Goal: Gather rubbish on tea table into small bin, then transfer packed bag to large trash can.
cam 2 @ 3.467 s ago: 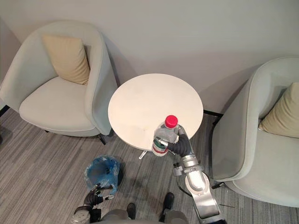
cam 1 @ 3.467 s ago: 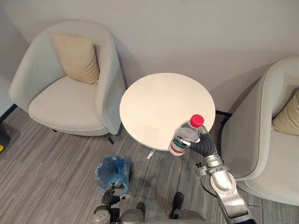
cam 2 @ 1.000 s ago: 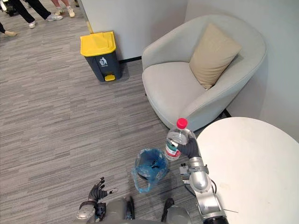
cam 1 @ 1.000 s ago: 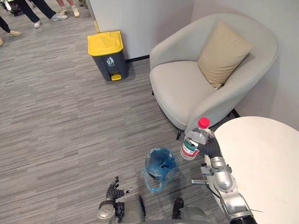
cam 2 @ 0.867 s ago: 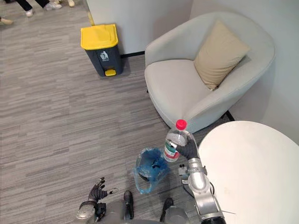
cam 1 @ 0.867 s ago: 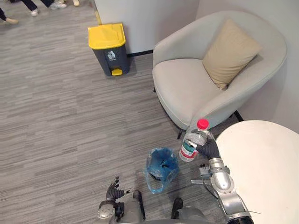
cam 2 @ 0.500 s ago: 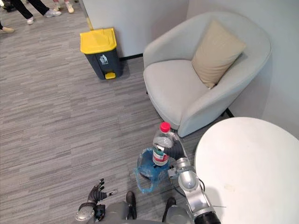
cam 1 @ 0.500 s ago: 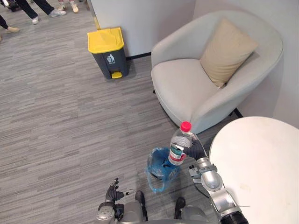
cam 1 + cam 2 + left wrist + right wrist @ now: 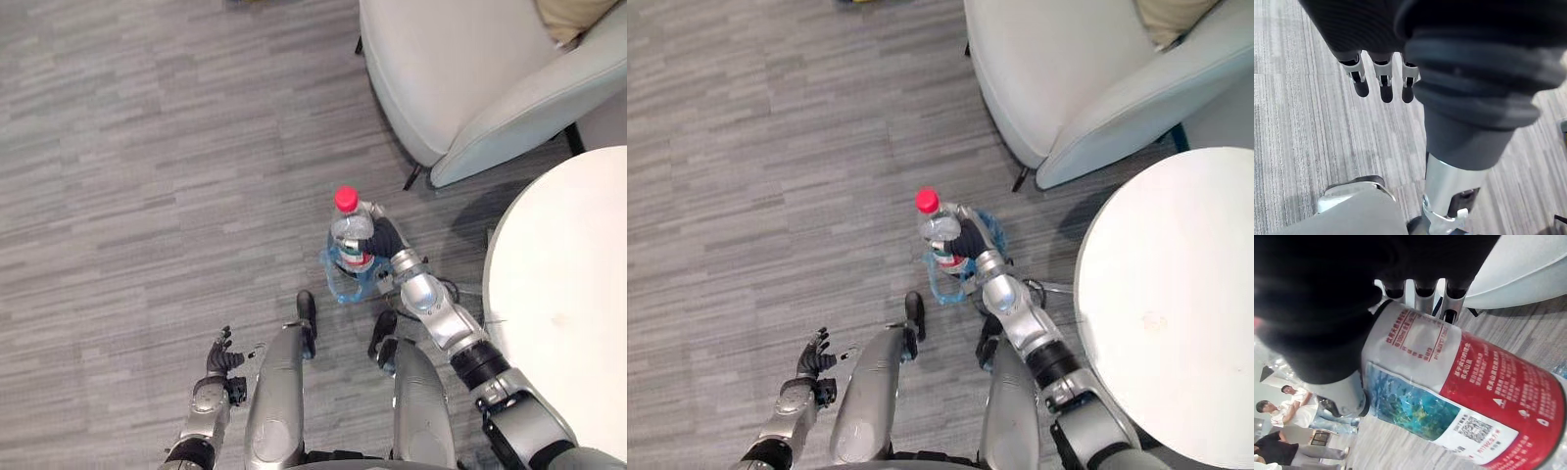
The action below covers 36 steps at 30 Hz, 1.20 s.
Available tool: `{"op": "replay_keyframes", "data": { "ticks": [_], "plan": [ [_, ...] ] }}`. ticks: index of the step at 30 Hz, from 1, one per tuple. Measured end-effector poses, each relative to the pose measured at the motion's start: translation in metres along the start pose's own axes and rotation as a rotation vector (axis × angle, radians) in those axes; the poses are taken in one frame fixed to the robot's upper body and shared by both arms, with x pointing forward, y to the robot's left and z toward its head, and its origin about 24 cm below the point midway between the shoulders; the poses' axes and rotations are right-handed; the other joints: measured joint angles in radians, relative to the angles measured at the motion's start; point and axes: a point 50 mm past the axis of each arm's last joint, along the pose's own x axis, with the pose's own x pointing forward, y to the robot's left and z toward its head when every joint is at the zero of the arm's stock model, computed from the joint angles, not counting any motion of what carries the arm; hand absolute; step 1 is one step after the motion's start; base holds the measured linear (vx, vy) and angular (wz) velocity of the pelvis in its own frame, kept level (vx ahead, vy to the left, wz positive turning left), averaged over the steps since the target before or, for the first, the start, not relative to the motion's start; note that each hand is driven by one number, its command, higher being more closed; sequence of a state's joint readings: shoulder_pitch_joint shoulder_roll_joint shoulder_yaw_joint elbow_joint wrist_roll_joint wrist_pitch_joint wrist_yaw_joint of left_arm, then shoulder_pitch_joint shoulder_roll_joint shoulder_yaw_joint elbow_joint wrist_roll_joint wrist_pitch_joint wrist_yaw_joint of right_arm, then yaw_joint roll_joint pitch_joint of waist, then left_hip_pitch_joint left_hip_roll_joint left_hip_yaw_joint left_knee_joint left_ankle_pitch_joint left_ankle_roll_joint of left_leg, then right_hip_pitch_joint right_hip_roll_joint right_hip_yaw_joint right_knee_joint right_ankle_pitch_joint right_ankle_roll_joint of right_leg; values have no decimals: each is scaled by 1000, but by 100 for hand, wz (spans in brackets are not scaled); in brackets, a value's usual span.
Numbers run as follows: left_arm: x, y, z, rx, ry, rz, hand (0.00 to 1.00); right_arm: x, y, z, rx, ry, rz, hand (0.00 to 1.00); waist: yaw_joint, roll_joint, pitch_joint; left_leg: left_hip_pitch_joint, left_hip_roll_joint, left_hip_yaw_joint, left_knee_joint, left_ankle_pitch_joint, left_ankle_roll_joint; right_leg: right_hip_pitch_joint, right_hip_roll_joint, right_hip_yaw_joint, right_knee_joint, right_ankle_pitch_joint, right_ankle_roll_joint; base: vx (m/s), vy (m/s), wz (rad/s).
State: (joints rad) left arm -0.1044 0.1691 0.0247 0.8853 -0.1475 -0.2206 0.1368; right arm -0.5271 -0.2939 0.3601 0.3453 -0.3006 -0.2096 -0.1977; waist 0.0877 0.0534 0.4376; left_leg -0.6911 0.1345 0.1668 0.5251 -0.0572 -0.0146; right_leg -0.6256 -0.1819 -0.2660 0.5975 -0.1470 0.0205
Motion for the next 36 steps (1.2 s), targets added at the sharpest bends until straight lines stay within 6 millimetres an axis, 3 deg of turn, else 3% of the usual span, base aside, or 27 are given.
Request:
{"op": "replay_keyframes", "data": {
  "ticks": [7,10,12,15,27,28,36],
  "plan": [
    [14,-9,72,-141,-260,4,0,33,-35,29,-91,-127,-128,100,8,0,39,-245,28,37,95,-4,17,-252,-35,-1,132,-19,-18,-56,-17,8],
    [4,-16,110,-215,-432,-25,0,38,-59,31,-129,-134,-207,100,13,1,49,-338,22,23,136,12,37,-340,-58,-11,201,-43,-21,-17,-44,23],
    [-8,-16,136,-250,-571,-52,0,38,-87,29,-170,-120,-293,100,32,2,81,-392,22,21,179,3,48,-396,-73,-8,257,-65,-26,-18,-49,15],
    [-16,-13,146,-289,-627,-65,0,38,-106,29,-203,-115,-349,100,37,2,81,-471,24,17,217,1,51,-477,-84,-5,305,-79,-31,-24,-33,6],
    [-31,-15,154,-290,-704,-121,0,36,-116,6,-189,-6,-364,100,33,1,81,-556,40,33,256,-4,57,-579,-94,6,365,-101,-34,-39,-14,0],
    [-31,-17,155,-289,-708,-128,0,38,-114,4,-189,6,-356,0,31,1,81,-560,41,34,260,-1,54,-584,-94,8,368,-101,-34,-40,5,-2],
    [-31,-27,164,-312,-721,-137,0,44,-110,7,-163,15,-359,0,31,-1,80,-570,54,37,274,-1,54,-596,-85,14,378,-100,-35,-49,4,-4]
  ]
}}
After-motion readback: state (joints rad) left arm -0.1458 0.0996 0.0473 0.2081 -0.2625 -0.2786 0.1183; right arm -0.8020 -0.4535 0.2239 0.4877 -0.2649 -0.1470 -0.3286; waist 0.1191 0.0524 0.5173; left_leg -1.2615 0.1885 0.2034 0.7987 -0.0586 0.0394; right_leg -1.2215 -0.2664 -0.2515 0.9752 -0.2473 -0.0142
